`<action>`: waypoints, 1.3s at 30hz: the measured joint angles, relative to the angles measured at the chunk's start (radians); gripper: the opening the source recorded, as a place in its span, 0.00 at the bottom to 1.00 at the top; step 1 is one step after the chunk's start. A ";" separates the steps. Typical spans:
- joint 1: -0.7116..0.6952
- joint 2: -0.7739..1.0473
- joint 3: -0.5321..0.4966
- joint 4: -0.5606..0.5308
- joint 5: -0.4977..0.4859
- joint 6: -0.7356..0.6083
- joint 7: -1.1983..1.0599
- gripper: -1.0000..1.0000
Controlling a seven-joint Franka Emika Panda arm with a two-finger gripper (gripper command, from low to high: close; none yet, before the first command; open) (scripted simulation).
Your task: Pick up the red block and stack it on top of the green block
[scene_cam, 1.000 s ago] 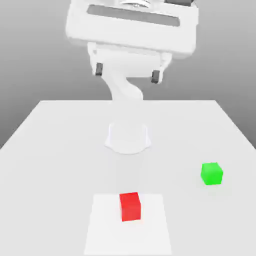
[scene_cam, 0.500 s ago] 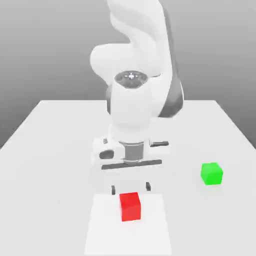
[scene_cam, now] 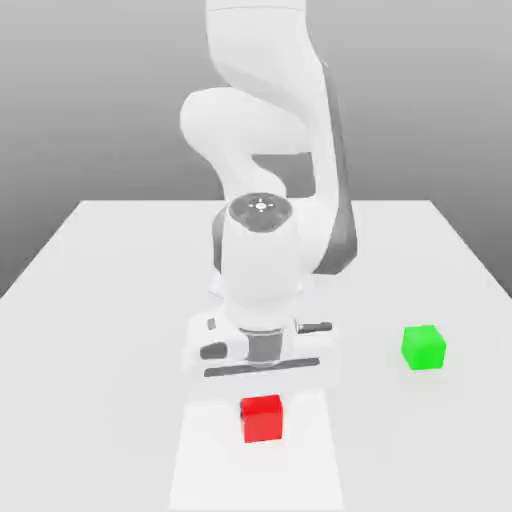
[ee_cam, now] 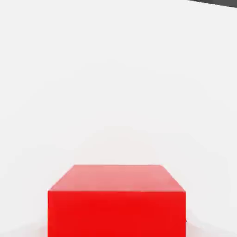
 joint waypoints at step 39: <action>0.448 -0.443 0.412 -0.116 0.237 -0.318 0.553 0.00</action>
